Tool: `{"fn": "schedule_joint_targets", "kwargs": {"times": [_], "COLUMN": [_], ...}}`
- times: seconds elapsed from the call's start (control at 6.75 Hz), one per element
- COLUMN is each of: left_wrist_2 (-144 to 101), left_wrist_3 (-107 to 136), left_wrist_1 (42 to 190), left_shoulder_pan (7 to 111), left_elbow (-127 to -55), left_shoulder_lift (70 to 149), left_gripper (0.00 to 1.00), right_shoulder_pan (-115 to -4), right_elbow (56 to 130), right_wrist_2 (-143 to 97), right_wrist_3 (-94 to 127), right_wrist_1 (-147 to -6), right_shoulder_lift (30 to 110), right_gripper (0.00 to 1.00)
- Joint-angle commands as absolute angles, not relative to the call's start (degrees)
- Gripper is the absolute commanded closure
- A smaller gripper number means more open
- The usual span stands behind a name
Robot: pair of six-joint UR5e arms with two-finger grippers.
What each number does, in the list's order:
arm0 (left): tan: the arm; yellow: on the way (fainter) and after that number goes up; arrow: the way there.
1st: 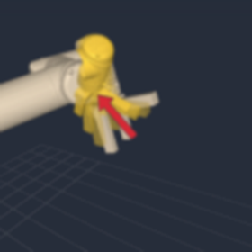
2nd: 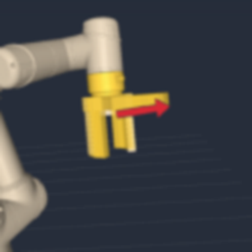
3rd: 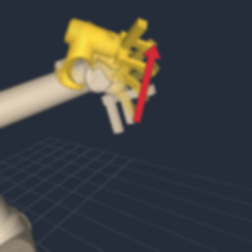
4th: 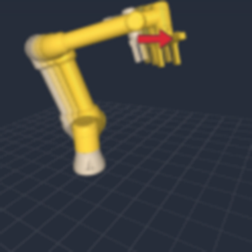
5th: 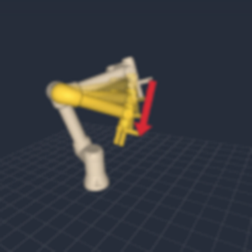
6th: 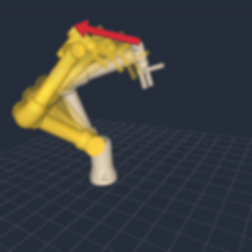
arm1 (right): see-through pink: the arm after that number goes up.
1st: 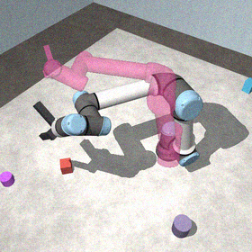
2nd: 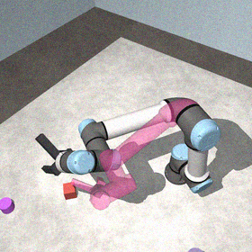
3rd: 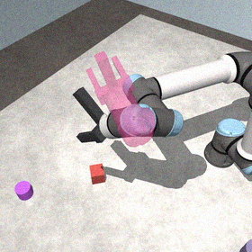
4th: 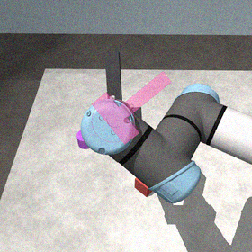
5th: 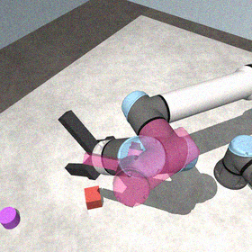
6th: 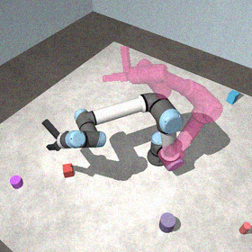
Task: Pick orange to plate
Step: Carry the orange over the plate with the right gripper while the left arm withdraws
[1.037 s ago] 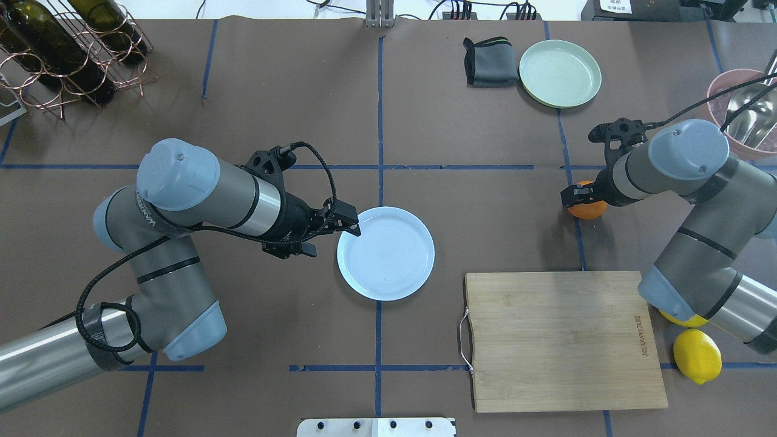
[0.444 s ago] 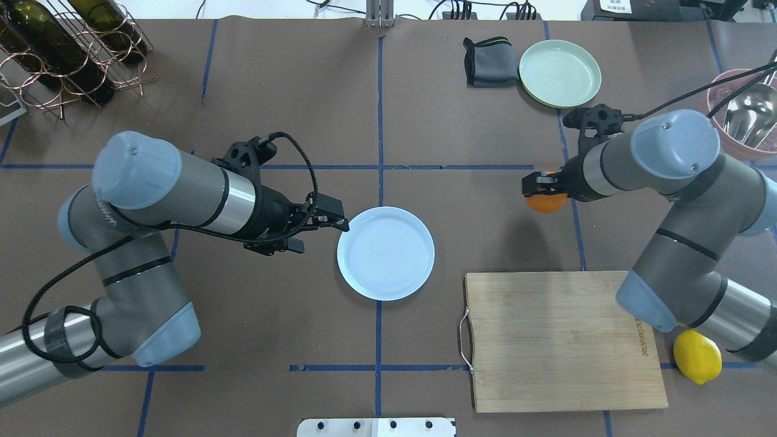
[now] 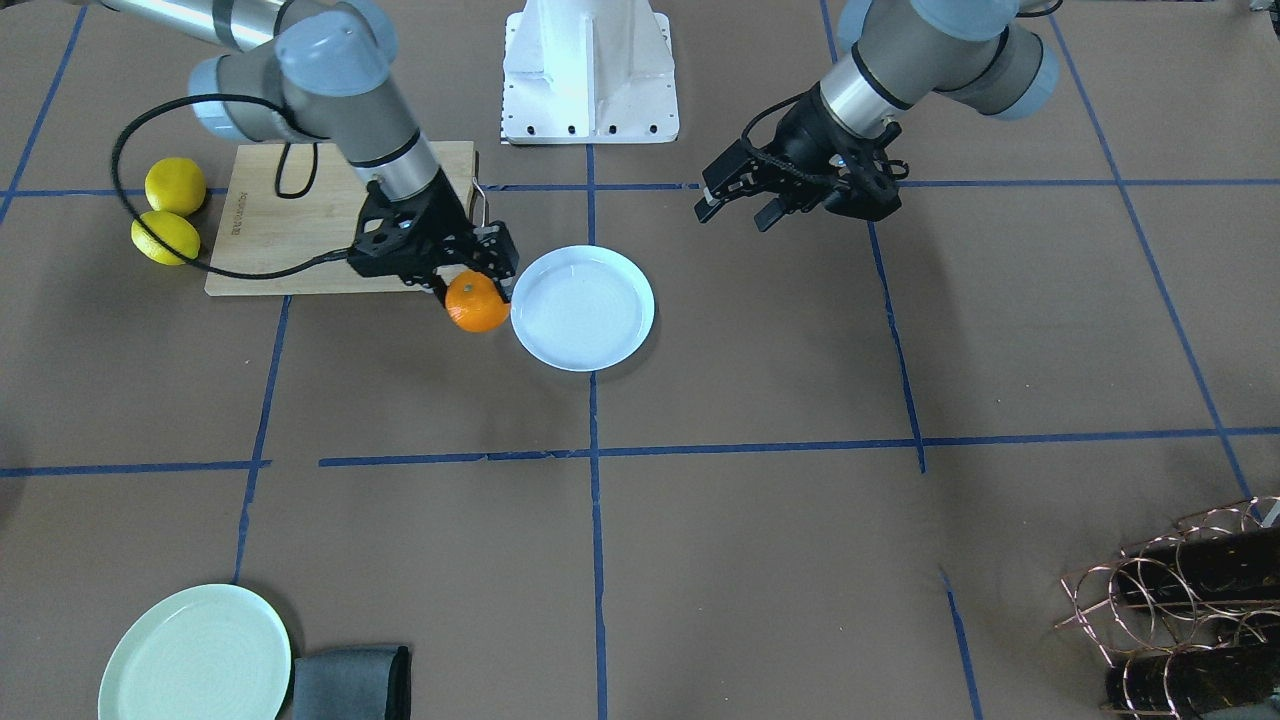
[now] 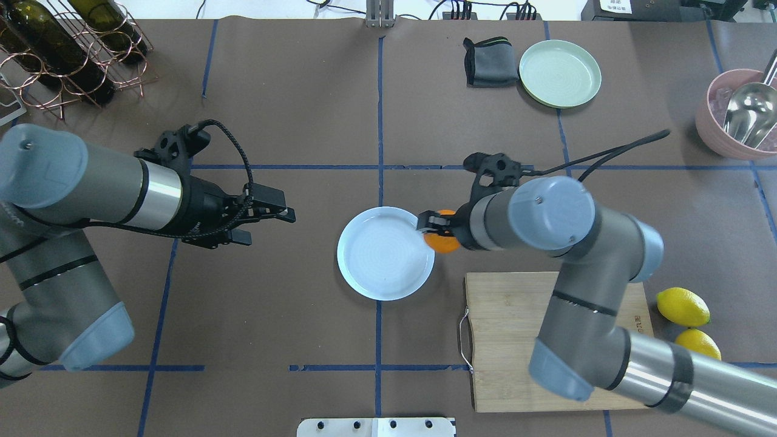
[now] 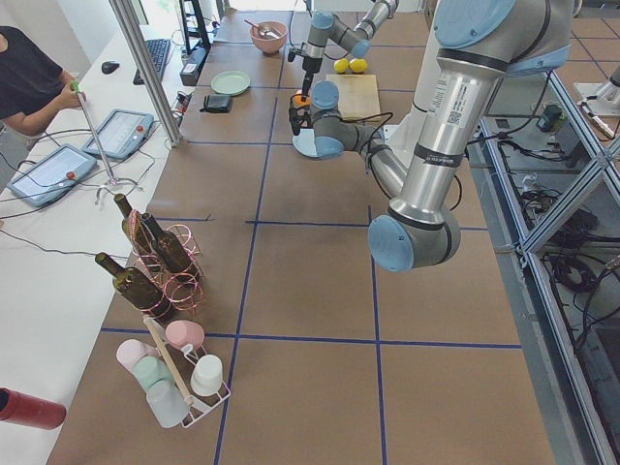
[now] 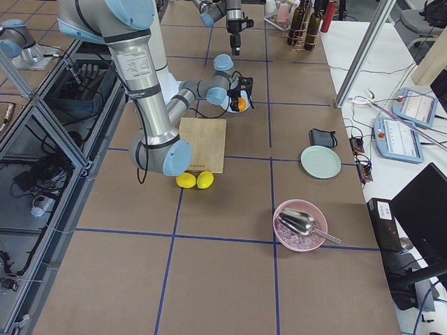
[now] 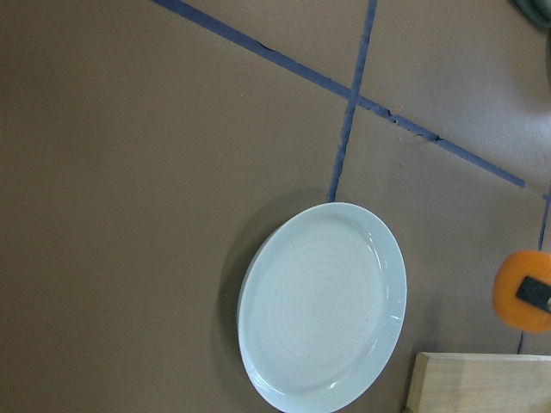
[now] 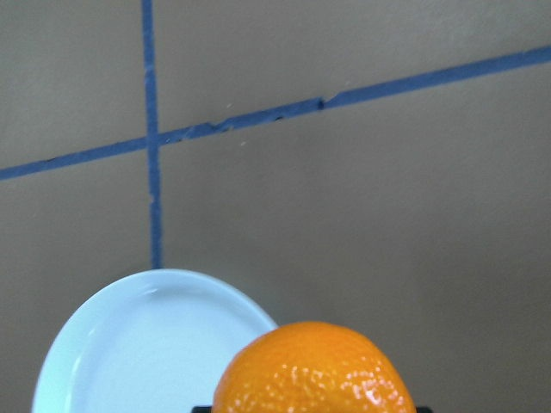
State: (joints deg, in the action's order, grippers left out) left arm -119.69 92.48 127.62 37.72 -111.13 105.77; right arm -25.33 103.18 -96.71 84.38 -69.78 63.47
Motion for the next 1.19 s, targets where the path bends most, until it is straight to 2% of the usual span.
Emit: {"fn": "schedule_joint_targets", "kwargs": {"times": [0.0, 1.04], "left_wrist_2": [-121.5, -121.1], "left_wrist_3": [90.6, 90.6], "left_wrist_1": [127.6, 127.6], "left_shoulder_pan": [40.0, 39.6], "left_elbow": [-112.3, -111.4], "left_shoulder_lift": [103.1, 103.7], "left_gripper": [0.00, 0.00], "right_shoulder_pan": [-20.3, -20.0], "right_elbow": [99.0, 91.9], "right_wrist_2": [-91.5, -88.2], "right_wrist_3": [87.8, 87.5], "right_wrist_1": [-74.0, -73.8], "right_shoulder_lift": [56.4, 53.5], "right_gripper": [1.00, 0.99]}}
